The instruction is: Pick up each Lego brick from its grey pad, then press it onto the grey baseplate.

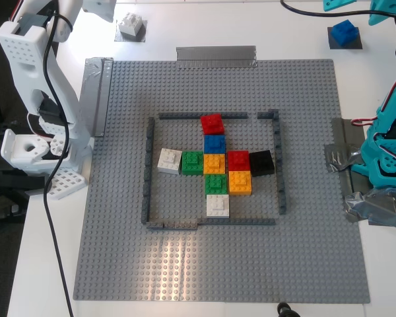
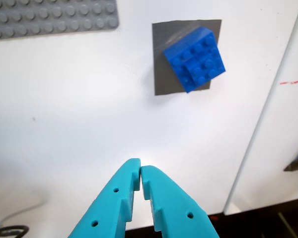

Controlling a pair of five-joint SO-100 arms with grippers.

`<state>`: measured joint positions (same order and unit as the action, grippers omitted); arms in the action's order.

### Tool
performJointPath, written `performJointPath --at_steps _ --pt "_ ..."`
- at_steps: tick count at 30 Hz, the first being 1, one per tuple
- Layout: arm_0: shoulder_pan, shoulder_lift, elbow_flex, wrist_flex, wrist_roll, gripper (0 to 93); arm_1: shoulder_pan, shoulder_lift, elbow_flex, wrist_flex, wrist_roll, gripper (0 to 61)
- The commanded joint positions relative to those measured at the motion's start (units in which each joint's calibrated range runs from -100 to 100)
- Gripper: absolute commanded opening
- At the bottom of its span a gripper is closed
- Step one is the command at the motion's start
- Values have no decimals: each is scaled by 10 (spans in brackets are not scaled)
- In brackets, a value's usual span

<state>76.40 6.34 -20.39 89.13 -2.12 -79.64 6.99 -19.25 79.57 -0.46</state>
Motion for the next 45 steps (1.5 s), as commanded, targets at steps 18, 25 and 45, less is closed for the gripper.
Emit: performJointPath --at_steps 18,25,45 --pt "-8 -81 20 45 3 0 110 -302 330 -125 81 1" --pt "-4 -77 8 29 3 0 99 -261 253 -109 70 1" --pt "-4 -77 -47 -9 163 0 15 -19 -49 -19 2 2"
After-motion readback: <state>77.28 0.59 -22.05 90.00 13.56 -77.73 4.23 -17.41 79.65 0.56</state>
